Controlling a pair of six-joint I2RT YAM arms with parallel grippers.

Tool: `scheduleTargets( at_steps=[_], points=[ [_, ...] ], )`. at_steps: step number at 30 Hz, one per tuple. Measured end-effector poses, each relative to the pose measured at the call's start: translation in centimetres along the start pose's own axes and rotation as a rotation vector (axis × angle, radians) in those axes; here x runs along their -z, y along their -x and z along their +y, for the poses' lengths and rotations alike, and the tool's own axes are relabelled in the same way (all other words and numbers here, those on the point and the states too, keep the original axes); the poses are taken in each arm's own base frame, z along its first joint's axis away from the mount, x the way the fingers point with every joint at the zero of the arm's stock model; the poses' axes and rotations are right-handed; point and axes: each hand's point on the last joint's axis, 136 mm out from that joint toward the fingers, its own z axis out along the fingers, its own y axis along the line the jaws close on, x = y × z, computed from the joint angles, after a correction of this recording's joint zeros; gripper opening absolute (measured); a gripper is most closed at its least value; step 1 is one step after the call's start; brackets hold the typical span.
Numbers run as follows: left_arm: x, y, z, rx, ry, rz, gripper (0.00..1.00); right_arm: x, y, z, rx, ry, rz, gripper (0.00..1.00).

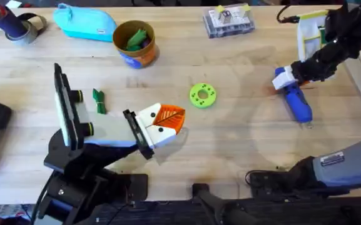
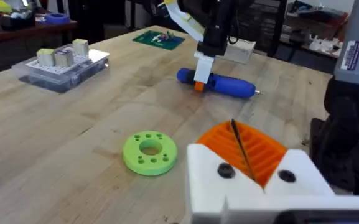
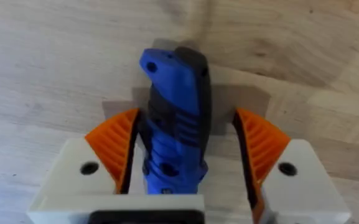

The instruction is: Pick up the gripper from the table and insert it into the empty holder that is missing its gripper. Then pick up a screw, insert it into the mounting hole, and use the screwdriver to tighten it. Finally, clean up the table by picking up the vegetable and placing it into the bucket.

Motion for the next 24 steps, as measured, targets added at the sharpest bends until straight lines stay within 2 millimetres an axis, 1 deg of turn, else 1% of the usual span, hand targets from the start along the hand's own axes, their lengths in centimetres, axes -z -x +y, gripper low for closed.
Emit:
scheduleTargets(
  at_steps=[1, 3, 9, 11, 12, 14, 24],
  points=[
    [0.0, 0.0, 0.0, 0.0, 0.0, 0.0, 0.015, 0.0, 0.0, -0.01, 0.002, 0.0, 0.0, 0.852],
    [0.0, 0.0, 0.0, 0.0, 0.0, 0.0, 0.015, 0.0, -0.03, -0.03, 0.005, -0.002, 0.001, 0.768],
    [0.0, 0.0, 0.0, 0.0, 0.0, 0.0, 0.015, 0.0, -0.1, -0.15, 0.009, -0.007, 0.005, 0.316],
    [0.0, 0.0, 0.0, 0.0, 0.0, 0.0, 0.015, -0.04, -0.08, -0.14, 0.009, -0.006, 0.004, 0.109],
    [0.0, 0.0, 0.0, 0.0, 0.0, 0.0, 0.015, -0.1, -0.09, -0.11, 0.007, -0.004, 0.005, 0.04],
    [0.0, 0.0, 0.0, 0.001, 0.0, 0.0, 0.015, -0.17, -0.04, -0.1, 0.003, -0.002, 0.004, 0.023],
    [0.0, 0.0, 0.0, 0.002, 0.0, 0.0, 0.015, -0.17, 0.32, -0.24, -0.023, -0.007, -0.011, 0.024]
  ],
)
